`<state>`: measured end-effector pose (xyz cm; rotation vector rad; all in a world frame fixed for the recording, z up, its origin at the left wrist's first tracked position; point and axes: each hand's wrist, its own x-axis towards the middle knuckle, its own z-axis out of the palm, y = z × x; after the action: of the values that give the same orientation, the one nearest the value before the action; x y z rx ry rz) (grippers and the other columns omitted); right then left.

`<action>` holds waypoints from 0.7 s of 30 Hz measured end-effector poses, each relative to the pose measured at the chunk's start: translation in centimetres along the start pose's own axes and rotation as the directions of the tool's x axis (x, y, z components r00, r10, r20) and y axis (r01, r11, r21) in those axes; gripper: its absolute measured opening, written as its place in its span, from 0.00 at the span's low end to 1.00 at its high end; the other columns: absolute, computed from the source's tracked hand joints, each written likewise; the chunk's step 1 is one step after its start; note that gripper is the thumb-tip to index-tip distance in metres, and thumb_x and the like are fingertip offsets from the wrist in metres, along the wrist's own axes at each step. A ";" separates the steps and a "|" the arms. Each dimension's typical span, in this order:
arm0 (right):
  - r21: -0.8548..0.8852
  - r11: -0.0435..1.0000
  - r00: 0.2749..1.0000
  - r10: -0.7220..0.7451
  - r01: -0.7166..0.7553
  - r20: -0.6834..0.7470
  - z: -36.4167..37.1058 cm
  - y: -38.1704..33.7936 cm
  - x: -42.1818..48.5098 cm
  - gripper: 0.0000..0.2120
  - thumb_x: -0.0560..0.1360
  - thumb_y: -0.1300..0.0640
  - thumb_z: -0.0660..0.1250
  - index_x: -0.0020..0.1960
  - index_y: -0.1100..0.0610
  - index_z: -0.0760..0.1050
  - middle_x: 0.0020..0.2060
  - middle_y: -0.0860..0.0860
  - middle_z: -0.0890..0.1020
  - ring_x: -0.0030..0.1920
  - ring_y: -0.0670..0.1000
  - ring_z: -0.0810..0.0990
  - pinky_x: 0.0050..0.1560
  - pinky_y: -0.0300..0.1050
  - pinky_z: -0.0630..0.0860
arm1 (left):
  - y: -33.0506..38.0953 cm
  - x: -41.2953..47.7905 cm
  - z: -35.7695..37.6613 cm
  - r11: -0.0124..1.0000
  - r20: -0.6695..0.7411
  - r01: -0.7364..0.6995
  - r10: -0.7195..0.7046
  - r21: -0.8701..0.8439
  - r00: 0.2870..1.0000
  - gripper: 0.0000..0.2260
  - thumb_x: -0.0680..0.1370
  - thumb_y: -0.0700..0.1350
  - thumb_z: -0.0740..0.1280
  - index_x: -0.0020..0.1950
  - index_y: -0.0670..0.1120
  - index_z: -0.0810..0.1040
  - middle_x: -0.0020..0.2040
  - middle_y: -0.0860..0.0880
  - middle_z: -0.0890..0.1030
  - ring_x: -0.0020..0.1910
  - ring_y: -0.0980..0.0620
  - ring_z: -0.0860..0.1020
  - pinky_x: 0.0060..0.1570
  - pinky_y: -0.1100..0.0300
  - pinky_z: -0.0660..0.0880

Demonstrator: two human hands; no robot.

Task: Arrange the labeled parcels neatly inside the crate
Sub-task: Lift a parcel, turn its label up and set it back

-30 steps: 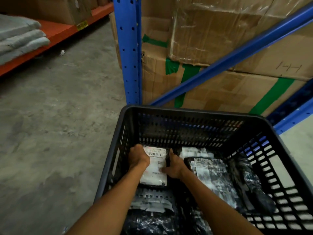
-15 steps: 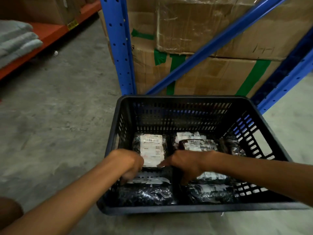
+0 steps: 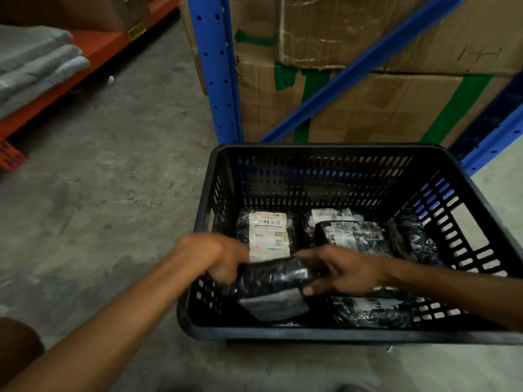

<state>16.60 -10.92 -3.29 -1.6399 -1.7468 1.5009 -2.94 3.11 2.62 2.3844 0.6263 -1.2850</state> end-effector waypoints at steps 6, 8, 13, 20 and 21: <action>0.345 0.933 0.992 0.122 -0.103 -0.032 -6.6 -0.6 -1.8 0.20 0.77 0.58 0.69 0.68 0.46 0.74 0.64 0.48 0.81 0.64 0.46 0.80 0.67 0.47 0.75 | -2.8 -0.5 -2.3 0.513 -0.233 -0.201 0.003 -0.834 0.973 0.20 0.79 0.34 0.58 0.68 0.48 0.74 0.52 0.47 0.79 0.49 0.52 0.79 0.46 0.61 0.79; 0.414 0.903 0.980 0.169 -0.112 -0.102 -8.0 -0.4 -2.1 0.18 0.76 0.53 0.70 0.65 0.44 0.76 0.63 0.46 0.82 0.62 0.44 0.81 0.68 0.47 0.73 | -3.0 0.1 -2.3 0.237 -0.332 -0.303 -0.095 -0.923 0.938 0.19 0.79 0.36 0.58 0.68 0.47 0.76 0.55 0.43 0.80 0.52 0.45 0.78 0.51 0.51 0.78; 0.636 0.772 0.949 0.203 -0.003 -0.243 -8.3 0.7 -0.2 0.22 0.73 0.46 0.70 0.66 0.48 0.76 0.64 0.48 0.81 0.66 0.51 0.78 0.69 0.56 0.70 | -1.3 2.3 -2.7 -0.190 -0.394 -0.526 -0.470 -0.829 0.790 0.11 0.76 0.51 0.63 0.49 0.47 0.81 0.41 0.49 0.80 0.35 0.53 0.71 0.38 0.57 0.66; 0.797 0.605 0.875 0.380 0.010 -0.299 -7.5 1.3 4.9 0.17 0.78 0.43 0.63 0.60 0.51 0.78 0.54 0.53 0.84 0.55 0.58 0.82 0.55 0.57 0.79 | -0.1 4.9 -2.7 -0.146 -0.449 -0.659 -0.623 -0.738 0.640 0.20 0.79 0.52 0.66 0.71 0.53 0.75 0.63 0.50 0.82 0.61 0.50 0.80 0.62 0.54 0.75; 0.815 0.580 0.869 0.400 0.007 -0.292 -7.1 1.4 5.6 0.15 0.78 0.43 0.63 0.58 0.51 0.79 0.50 0.52 0.85 0.52 0.57 0.82 0.53 0.57 0.79 | -0.1 5.1 -2.2 -0.096 -0.452 -0.626 -0.609 -0.774 0.652 0.21 0.80 0.51 0.65 0.73 0.53 0.73 0.65 0.51 0.81 0.62 0.50 0.80 0.62 0.55 0.75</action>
<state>21.35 -3.11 -3.84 -1.5020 -0.4655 1.4900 1.02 5.35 -0.61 1.1523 1.1940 0.6356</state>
